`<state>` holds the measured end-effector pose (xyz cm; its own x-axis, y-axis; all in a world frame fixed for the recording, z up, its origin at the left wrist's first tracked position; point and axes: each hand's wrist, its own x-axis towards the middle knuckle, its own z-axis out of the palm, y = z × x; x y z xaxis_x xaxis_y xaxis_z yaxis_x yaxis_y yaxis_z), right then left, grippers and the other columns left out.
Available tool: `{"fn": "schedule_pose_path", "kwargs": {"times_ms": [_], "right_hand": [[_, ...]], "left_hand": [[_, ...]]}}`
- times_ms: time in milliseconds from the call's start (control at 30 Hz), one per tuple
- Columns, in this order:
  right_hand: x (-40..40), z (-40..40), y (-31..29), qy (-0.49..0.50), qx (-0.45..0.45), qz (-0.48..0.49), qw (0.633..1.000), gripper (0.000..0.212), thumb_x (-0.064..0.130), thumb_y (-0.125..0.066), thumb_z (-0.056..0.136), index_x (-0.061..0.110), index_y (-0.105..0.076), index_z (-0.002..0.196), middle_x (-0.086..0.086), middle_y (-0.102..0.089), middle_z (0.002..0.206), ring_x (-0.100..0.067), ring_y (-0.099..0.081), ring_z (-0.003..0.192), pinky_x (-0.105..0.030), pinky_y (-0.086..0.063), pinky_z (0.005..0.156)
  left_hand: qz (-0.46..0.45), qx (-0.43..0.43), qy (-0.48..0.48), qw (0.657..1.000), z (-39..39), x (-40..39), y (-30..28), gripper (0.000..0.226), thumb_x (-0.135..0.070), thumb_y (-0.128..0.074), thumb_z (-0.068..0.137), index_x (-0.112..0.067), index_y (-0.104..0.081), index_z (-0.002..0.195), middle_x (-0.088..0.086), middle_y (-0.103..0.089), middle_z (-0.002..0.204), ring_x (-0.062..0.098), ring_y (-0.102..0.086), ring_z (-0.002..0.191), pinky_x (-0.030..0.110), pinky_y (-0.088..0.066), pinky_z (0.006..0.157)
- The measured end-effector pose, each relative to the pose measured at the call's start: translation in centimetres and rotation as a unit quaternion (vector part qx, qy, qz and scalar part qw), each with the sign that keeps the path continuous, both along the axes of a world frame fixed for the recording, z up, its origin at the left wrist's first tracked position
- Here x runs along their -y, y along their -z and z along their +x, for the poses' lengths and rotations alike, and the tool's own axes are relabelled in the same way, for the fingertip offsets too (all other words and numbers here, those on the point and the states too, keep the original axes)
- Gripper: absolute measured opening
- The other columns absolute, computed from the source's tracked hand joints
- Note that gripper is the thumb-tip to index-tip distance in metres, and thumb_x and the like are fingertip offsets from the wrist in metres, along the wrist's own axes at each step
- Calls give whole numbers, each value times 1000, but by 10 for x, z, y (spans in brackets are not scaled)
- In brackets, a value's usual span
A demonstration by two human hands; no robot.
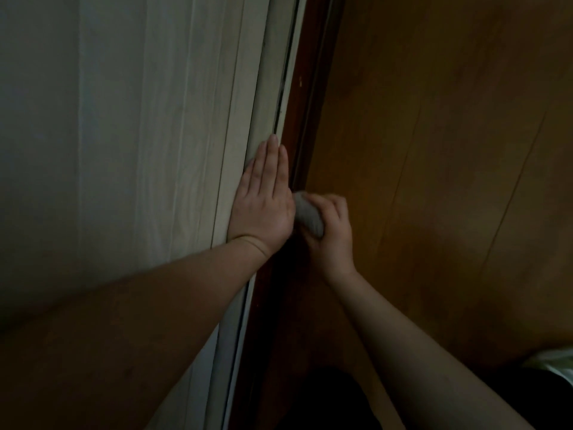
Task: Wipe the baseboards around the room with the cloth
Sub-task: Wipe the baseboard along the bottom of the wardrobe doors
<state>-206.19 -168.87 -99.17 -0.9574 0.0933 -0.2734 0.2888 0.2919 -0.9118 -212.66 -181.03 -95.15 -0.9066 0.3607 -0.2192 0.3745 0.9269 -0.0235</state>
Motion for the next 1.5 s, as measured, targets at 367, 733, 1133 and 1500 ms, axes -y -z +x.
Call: {"fn": "schedule_pose_path", "kwargs": {"times_ms": [367,733,1133,1500], "right_hand": [[-53,-166,4,79,-65,1,995,46,13,-72,85,15,-56,129,1,-44,124,-5,-45,116,-1,-35,96],[-102,-189,-1,-64,6,70,995,53,28,-72,88,21,-51,136,6,-42,122,-3,-43,111,4,-33,82],[-122,-169,-25,-118,53,68,989,59,27,-71,88,25,-47,142,3,-44,126,-8,-47,112,-14,-42,90],[-130,-193,-21,-141,24,69,987,58,25,-70,89,25,-46,142,5,-43,123,-6,-46,107,-7,-37,82]], "left_hand": [[10,-17,5,1000,0,2,2,61,-25,-24,101,3,-7,153,20,-11,162,31,-11,151,41,-12,124],[29,-8,4,1000,2,5,5,62,-25,-23,102,2,-3,153,18,-6,162,31,-10,151,41,-10,124],[28,6,-4,1000,3,4,8,63,-26,-26,100,3,-7,153,21,-9,161,33,-16,150,45,-19,122],[11,-23,8,1000,0,6,10,59,-24,-31,99,5,-23,150,21,-23,159,32,-22,149,45,-25,119]]}}
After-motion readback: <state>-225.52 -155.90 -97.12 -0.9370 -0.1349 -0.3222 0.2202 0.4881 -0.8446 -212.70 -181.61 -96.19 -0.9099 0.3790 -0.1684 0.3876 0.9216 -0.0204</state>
